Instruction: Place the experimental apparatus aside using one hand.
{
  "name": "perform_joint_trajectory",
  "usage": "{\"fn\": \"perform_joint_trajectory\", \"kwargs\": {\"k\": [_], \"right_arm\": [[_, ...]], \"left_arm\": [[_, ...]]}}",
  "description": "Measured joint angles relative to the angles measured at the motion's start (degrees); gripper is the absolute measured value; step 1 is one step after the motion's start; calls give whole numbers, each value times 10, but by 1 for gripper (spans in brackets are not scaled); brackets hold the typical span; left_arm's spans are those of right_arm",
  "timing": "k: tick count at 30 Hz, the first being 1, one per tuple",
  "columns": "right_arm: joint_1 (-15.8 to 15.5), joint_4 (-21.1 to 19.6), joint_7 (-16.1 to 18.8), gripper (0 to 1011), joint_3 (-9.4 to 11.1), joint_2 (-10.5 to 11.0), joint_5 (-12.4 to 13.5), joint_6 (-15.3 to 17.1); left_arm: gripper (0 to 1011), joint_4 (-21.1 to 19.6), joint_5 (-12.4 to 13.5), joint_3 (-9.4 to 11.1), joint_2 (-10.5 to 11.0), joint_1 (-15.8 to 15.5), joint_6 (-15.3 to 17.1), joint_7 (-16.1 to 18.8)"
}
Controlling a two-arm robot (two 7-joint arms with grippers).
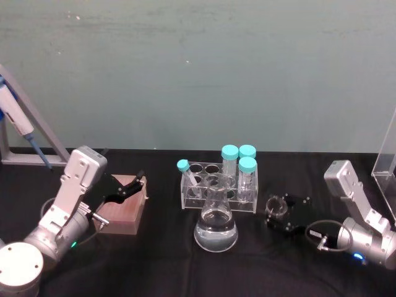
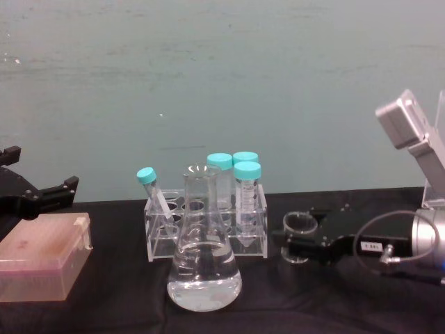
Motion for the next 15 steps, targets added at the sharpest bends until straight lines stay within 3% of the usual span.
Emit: {"fn": "perform_joint_trajectory", "kwargs": {"k": [9,15], "right_arm": [[13,21,-56,470,27,-11,-13,-4],[16,24,-112,470,56,-20,-19,-1]], "left_arm": [[1000,0,0,0,0,0,0,0],[1000,0,0,0,0,0,0,0]]}}
